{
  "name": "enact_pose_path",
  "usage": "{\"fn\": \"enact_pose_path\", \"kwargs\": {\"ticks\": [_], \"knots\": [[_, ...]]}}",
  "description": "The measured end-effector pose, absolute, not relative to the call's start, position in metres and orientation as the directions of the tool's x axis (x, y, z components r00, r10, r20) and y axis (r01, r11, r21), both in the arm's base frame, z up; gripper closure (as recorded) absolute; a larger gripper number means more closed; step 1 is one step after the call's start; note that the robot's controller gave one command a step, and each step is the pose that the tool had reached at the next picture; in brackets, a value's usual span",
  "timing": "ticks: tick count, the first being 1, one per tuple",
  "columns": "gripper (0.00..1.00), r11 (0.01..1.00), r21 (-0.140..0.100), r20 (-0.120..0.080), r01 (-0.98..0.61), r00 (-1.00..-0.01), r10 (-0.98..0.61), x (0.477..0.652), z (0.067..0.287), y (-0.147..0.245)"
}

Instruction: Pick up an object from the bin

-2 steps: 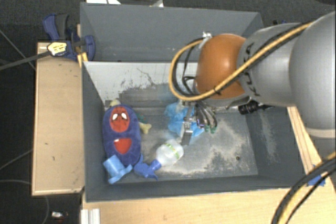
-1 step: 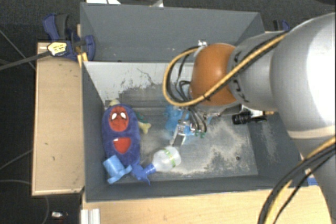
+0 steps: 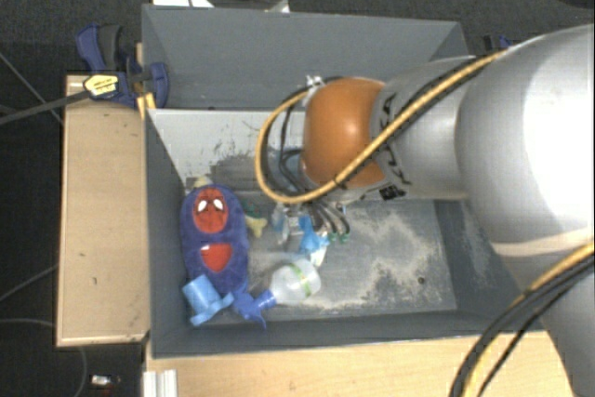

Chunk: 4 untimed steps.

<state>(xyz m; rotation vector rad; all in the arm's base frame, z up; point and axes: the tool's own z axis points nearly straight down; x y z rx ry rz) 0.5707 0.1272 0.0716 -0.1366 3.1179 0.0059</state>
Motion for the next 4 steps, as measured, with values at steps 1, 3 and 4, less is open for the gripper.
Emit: {"fn": "enact_pose_path", "kwargs": {"ticks": [1,3,4], "knots": [[1.00,0.996,0.003,-0.021,-0.088,-0.996,-0.088,0.571,0.072,0.127],[1.00,0.996,0.003,-0.027,-0.088,-0.996,-0.088,0.571,0.091,0.127],[1.00,0.996,0.003,-0.024,-0.089,-0.996,-0.088,0.570,0.113,0.127]]}}
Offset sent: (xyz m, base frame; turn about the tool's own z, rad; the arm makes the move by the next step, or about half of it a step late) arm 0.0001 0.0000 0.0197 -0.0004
